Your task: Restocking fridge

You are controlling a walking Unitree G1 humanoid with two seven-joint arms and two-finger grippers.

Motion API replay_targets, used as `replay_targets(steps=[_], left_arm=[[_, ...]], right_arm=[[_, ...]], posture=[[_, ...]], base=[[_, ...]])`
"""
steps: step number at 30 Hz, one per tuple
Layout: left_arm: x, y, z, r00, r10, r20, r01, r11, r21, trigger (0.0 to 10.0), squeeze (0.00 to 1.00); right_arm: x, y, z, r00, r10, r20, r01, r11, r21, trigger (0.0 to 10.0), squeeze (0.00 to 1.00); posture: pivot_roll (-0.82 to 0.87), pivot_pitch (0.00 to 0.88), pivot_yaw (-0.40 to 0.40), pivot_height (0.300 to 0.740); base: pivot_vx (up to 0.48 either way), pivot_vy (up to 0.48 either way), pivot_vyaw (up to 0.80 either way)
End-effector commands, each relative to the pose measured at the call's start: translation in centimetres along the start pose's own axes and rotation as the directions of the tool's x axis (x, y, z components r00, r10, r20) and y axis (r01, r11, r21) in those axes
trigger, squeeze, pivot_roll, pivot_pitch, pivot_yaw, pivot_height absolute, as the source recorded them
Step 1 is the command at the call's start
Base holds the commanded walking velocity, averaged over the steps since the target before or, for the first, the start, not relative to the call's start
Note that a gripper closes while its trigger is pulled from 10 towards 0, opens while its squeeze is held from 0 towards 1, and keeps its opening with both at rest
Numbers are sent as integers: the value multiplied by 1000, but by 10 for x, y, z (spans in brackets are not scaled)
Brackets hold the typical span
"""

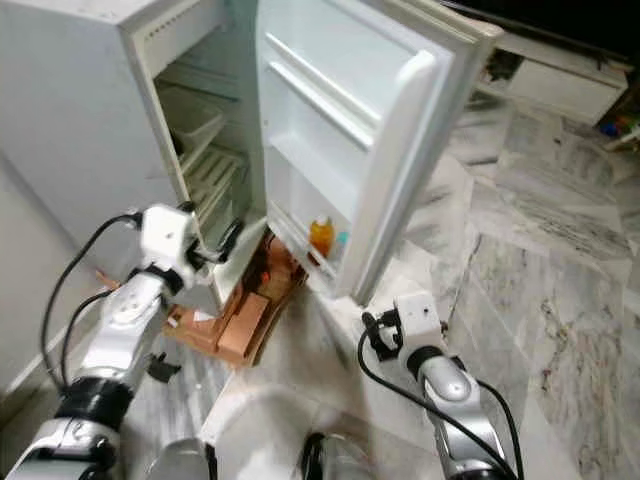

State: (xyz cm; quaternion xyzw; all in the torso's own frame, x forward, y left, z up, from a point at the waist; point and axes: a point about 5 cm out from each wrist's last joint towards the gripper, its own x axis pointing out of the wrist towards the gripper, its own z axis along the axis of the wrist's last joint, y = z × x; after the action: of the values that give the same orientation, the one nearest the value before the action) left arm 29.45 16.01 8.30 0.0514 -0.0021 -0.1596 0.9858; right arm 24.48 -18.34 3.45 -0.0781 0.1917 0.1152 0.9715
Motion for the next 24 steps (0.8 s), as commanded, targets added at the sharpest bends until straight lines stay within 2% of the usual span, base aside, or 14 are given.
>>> replay_targets(steps=[1,5,11,17,24], left_arm=[[-10,-2,-3,1000,13,-13,-13,1000,-19,10000,0],[-25,1,-14,996,65,-57,-67,997,-37,10000,0],[-34,4,-20,990,108,-94,-114,992,-59,10000,0],[-31,4,-20,988,113,-105,-119,991,-60,10000,0],[-18,-8,-21,993,43,-113,-48,998,-41,10000,0]], right_arm=[[-4,-9,-8,999,-25,-32,24,1000,-16,10000,0],[-2,-8,-6,1000,-12,-27,11,1000,-30,10000,0],[0,-8,-6,1000,-9,-25,8,999,-50,10000,0],[1,-8,-5,1000,-14,-21,13,999,-49,10000,0],[7,-8,-2,1000,-20,-11,19,999,-30,10000,0]], posture=[[94,91,-94,740],[91,87,-102,740],[77,71,-113,740],[74,62,-111,740],[70,58,-102,740]], base=[[379,-289,-619],[390,-274,-462],[419,-123,0],[452,0,0],[461,0,-114]])
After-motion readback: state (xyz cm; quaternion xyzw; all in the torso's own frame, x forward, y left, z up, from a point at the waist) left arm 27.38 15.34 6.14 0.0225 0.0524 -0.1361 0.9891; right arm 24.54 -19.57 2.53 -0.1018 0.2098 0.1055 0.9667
